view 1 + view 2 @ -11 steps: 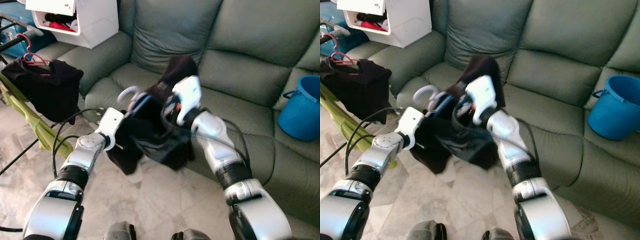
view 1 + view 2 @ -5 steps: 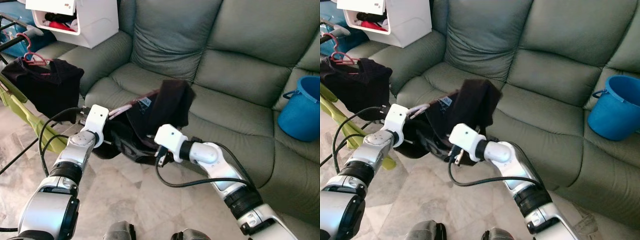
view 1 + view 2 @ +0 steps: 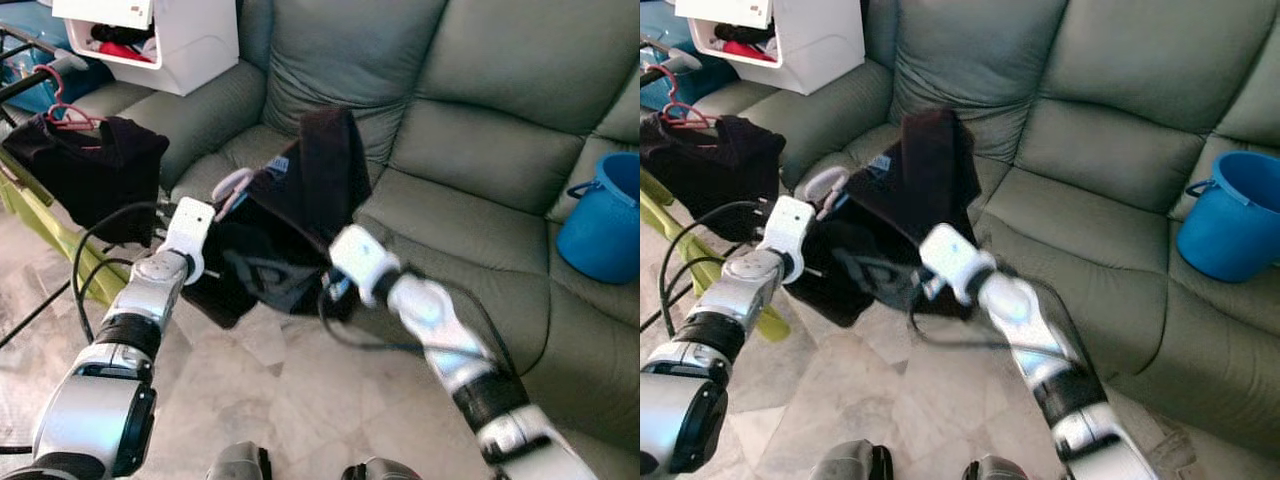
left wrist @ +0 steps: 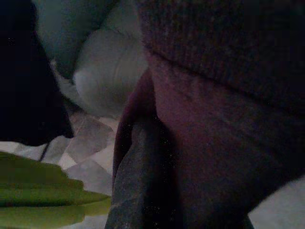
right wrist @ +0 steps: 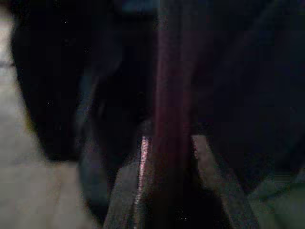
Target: Hang hanger
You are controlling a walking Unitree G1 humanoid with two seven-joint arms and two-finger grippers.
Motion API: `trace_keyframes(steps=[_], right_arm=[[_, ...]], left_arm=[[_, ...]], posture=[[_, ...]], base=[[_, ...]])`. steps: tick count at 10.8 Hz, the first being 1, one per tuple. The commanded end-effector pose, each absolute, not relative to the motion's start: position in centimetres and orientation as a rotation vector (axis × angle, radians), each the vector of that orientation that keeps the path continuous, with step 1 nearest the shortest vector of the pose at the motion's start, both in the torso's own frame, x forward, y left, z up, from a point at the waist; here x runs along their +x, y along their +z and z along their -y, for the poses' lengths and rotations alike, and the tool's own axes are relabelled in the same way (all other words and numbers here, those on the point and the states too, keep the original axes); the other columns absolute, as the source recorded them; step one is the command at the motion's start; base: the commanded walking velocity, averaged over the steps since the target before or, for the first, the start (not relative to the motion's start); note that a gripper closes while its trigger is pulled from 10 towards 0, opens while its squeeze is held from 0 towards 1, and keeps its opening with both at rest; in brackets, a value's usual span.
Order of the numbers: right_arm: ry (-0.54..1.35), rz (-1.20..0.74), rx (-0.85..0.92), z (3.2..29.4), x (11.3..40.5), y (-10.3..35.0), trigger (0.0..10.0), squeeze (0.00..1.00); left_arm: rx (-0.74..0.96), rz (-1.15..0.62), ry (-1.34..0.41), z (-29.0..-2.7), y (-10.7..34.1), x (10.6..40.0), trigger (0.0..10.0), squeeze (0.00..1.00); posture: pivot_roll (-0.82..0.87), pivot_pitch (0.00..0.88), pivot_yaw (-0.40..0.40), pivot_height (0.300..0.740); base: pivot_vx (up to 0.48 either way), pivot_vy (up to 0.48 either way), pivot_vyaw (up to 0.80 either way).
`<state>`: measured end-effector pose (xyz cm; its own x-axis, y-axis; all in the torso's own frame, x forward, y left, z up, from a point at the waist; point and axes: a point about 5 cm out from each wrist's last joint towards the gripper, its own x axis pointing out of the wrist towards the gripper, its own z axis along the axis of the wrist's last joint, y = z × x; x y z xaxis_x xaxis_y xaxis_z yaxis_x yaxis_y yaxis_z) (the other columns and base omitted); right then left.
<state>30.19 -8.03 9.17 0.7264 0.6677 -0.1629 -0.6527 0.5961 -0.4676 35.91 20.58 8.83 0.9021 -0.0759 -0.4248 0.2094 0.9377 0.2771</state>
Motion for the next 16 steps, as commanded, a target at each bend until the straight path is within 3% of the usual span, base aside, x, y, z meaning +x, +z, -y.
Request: trace_keyframes(steps=[1,5,7,13,15,16], right_arm=[[0.807,-0.033,-0.564,8.2,29.5,7.9,10.0,1.00],[1.159,-0.123,-0.605,8.3,26.1,6.9,10.0,1.00],[1.254,-0.171,-0.689,9.4,25.3,6.6,10.0,1.00],[1.036,-0.003,-0.717,12.4,28.2,10.4,10.0,1.00],[0.962,-0.002,-0.784,14.8,29.1,11.1,10.0,1.00],[0.929,0.001,-0.862,16.3,29.7,11.5,10.0,0.64]], left_arm=[[0.321,-0.320,-0.065,-21.8,11.6,37.1,0.0,0.00],[0.412,-0.306,-0.029,-23.1,12.3,37.3,0.0,0.00],[0.501,-0.294,-0.103,-23.6,12.9,37.3,0.0,0.00],[0.743,-0.292,-0.497,-24.6,13.3,36.0,0.0,0.00],[0.904,-0.293,-0.644,-24.1,12.0,35.0,0.0,0.00],[0.935,-0.284,-0.714,-23.4,11.1,34.4,0.0,0.00]], posture=[[-0.08,0.000,-0.039,0.740],[-0.09,0.000,-0.030,0.740],[-0.09,0.000,-0.033,0.740],[-0.10,0.000,-0.030,0.740],[-0.10,0.000,-0.029,0.740],[-0.10,0.000,-0.029,0.740]], base=[[0.000,0.000,0.00],[0.000,0.000,0.00],[0.000,0.000,0.00],[0.000,0.000,0.00],[0.000,0.000,0.00],[0.000,0.000,0.00]])
